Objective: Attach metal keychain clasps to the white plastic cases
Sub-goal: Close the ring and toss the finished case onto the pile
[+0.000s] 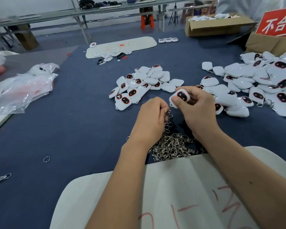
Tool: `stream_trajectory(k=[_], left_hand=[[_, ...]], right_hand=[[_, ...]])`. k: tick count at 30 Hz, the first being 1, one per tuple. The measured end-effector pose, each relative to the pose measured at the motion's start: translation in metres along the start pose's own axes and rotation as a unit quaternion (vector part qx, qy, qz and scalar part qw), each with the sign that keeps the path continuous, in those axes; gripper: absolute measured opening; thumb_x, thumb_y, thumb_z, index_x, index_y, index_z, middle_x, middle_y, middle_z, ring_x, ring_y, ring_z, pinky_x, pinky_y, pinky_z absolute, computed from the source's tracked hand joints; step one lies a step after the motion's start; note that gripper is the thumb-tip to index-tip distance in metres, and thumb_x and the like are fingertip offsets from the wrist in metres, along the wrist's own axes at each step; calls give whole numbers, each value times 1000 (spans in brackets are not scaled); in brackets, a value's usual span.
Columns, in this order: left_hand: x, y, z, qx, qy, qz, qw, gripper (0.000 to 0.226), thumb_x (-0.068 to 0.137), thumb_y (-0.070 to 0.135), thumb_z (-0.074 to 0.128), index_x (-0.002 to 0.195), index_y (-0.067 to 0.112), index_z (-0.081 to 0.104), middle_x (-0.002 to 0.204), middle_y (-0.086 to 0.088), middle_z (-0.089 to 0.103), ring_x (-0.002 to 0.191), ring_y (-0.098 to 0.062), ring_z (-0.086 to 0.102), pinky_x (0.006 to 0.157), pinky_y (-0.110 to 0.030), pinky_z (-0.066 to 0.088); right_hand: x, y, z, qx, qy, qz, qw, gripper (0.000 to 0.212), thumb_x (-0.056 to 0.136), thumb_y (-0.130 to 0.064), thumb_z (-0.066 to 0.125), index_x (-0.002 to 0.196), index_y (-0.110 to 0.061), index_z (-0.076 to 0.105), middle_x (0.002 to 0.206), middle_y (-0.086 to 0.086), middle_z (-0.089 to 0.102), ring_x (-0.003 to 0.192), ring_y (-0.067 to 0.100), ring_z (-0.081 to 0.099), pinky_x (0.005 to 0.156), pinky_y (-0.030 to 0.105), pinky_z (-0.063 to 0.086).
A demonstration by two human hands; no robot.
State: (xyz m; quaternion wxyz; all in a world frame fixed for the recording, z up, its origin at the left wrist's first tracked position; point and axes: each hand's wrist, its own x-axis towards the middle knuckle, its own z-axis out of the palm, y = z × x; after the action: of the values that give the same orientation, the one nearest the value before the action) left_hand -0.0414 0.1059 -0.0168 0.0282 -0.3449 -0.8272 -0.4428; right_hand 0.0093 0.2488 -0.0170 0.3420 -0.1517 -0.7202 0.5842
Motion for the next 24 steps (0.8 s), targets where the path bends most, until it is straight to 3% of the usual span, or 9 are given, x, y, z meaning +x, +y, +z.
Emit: stream_trajectory(k=[7,15,24], left_hand=[[-1,2,0,7,-12,5,1000,22,103,9,44,88,21,53,79,7,64,80,-9,56,68,-22,44],[-2,10,-1,25,-1,10,1000,18,102,8,46,88,11,56,82,-1,64,82,-20,57,76,-45,48],[-6,19,0,32,13,1,999,18,102,5,43,88,7,54,87,-8,61,86,-29,55,80,-53,46]], right_hand=[[-1,1,1,-34,-3,15,999,14,90,-26,77,98,-19,69,75,2,71,62,20,61,62,39,52],[-2,0,0,-39,7,3,999,13,88,-22,79,93,-15,69,68,-2,69,51,6,54,59,28,45],[-4,0,0,-68,15,-29,997,15,87,-21,79,94,-14,68,71,-1,69,55,2,54,59,18,43]])
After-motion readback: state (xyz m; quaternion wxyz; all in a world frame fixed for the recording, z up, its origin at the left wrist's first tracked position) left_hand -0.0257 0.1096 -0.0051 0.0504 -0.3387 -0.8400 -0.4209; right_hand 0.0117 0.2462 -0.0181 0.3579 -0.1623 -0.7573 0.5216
